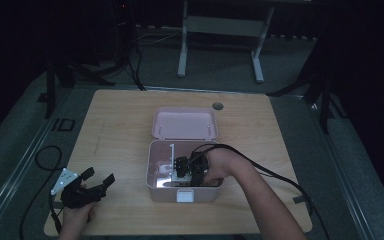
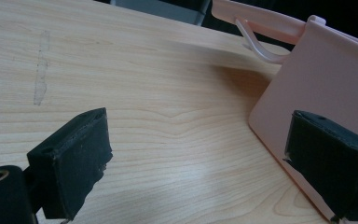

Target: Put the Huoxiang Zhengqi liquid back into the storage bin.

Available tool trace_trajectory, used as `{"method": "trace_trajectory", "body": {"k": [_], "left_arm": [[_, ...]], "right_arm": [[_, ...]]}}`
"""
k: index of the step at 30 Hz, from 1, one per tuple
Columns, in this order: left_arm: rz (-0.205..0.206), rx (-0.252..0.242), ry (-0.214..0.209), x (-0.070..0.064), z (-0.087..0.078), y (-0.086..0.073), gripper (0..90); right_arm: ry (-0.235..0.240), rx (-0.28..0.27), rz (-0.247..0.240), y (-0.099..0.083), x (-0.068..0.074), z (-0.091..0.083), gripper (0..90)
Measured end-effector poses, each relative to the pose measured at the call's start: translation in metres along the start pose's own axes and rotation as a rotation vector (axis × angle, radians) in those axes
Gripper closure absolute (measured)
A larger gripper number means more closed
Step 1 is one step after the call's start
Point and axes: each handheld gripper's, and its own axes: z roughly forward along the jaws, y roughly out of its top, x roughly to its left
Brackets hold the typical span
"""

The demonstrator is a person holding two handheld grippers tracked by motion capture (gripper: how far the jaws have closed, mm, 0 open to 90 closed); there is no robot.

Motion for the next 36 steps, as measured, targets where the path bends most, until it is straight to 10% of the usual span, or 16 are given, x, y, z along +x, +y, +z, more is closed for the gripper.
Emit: {"method": "trace_trajectory", "body": {"k": [25,36], "left_arm": [[-0.001,-0.001,0.003,0.0,0.0,0.0,7.0],[-0.001,-0.013,0.005,0.0,-0.002,0.0,7.0]], "right_arm": [[0.002,-0.026,0.025,-0.001,-0.003,-0.007,57.9],[-0.026,-0.088,0.044,-0.005,-0.006,-0.029,28.2]]}}
